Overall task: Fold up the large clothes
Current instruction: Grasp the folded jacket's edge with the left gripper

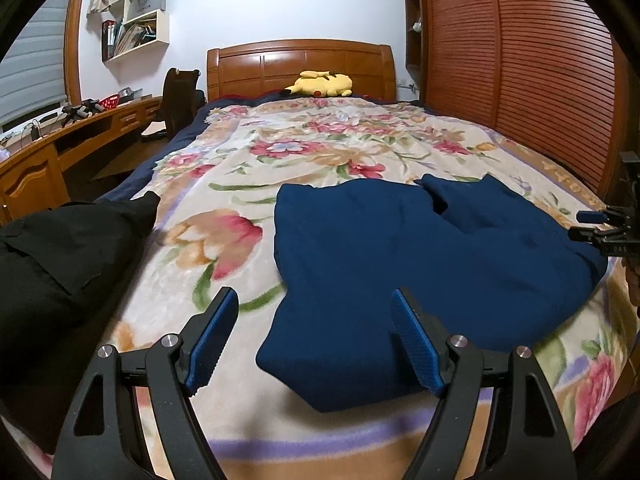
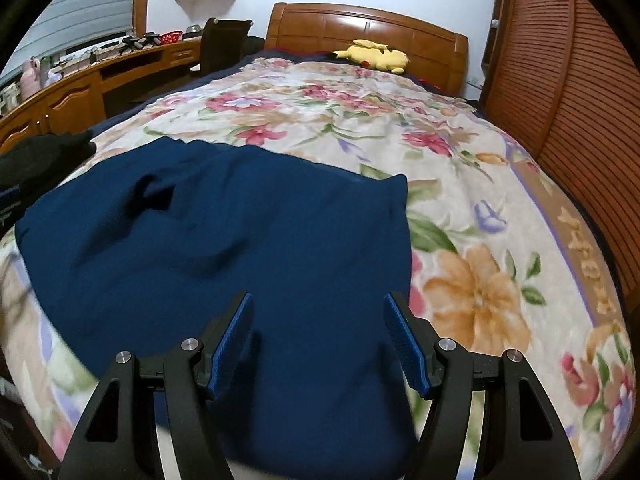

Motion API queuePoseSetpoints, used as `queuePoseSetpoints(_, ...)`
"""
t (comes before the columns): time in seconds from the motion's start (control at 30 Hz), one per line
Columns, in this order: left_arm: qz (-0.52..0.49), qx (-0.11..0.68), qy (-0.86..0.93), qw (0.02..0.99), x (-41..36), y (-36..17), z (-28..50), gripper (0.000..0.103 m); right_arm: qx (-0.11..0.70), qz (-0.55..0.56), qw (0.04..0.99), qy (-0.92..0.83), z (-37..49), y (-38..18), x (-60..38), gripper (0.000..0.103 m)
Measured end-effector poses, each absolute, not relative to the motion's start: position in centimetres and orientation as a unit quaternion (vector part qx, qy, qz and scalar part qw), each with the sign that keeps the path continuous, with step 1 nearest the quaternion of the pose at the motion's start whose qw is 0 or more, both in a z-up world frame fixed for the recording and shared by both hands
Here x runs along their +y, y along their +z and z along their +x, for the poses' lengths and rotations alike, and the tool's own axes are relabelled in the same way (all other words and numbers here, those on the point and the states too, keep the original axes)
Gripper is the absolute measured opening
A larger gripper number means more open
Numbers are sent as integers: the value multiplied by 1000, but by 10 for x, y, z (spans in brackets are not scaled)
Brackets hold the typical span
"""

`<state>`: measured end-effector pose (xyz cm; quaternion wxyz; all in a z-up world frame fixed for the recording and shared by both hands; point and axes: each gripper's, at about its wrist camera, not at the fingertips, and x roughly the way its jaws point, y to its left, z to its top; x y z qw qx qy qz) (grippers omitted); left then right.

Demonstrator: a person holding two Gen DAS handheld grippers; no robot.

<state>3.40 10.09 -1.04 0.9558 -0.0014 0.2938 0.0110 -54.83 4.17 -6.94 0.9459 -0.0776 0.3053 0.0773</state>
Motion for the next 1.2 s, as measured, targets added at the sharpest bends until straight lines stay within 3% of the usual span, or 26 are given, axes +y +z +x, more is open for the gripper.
queuePoseSetpoints(0.27, 15, 317, 25, 948, 102, -20, 41, 79, 327, -30, 944, 35, -556, -93, 24, 69)
queuePoseSetpoints(0.43, -2, 348, 27, 937, 113, -34, 55, 79, 329, -6, 944, 21, -560, -101, 7, 76)
queuePoseSetpoints(0.57, -41, 367, 0, 929, 117, -41, 56, 67, 348, 4, 937, 32, -561, -108, 7, 78)
queuePoseSetpoints(0.77, -56, 382, -14, 922, 111, -48, 52, 64, 364, 20, 930, 58, -563, -107, 4, 78)
queuePoseSetpoints(0.83, -66, 391, -27, 918, 110, -52, 52, 55, 367, 22, 927, 74, -563, -109, 2, 78)
queuePoseSetpoints(0.9, -74, 406, -49, 910, 105, -57, 54, 35, 371, 27, 924, 86, -561, -111, 0, 78)
queuePoseSetpoints(0.93, -74, 408, -53, 908, 103, -58, 56, 32, 374, 34, 922, 91, -560, -112, -2, 77)
queuePoseSetpoints(1.03, -63, 403, -48, 912, 95, -52, 52, 20, 374, 59, 917, 124, -559, -115, -7, 61)
queuePoseSetpoints(1.2, -57, 373, -33, 925, 92, -34, 34, 15, 340, 57, 930, 126, -571, -107, -8, 26)
